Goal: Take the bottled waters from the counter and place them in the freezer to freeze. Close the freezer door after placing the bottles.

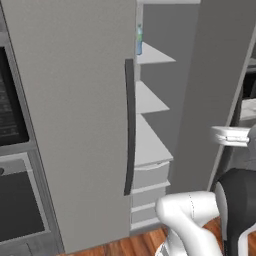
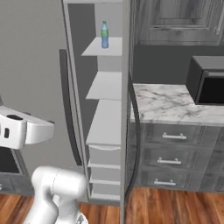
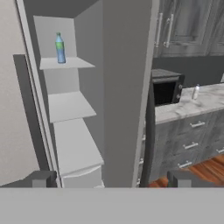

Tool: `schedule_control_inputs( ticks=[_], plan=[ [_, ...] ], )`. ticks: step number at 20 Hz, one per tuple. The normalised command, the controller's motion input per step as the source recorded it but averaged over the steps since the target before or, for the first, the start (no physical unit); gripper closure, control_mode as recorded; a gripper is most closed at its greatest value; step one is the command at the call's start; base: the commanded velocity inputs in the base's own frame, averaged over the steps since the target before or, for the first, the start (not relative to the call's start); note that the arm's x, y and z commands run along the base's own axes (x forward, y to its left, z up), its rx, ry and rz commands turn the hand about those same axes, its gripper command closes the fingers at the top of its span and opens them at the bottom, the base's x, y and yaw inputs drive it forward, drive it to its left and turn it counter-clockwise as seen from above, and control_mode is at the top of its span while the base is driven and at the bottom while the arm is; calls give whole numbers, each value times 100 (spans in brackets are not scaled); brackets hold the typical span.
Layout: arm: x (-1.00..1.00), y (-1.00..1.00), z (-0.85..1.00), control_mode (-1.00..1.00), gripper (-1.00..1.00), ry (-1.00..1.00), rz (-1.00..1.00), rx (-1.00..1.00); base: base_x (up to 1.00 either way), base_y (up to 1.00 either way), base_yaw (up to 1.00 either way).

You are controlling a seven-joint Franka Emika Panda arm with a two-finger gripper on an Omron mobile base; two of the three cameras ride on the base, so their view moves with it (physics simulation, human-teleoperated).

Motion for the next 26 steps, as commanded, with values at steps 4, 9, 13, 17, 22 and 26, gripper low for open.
schedule_control_inputs(
  ticks=[4, 9, 13, 17, 22, 26],
  plan=[
    [0, 0, 0, 100, -100, 0, 0, 0, -41, 0, 0],
    [0, 0, 0, 100, -100, 0, 0, 0, -37, -36, 0],
    [0, 0, 0, 100, -100, 0, 0, 0, -30, -56, 3],
    [0, 0, 0, 100, -100, 0, 0, 0, -11, -77, 9],
    [0, 0, 0, 100, -100, 0, 0, 0, -2, -89, 21],
    [0, 0, 0, 100, -100, 0, 0, 0, 0, -100, 17]
  ],
)
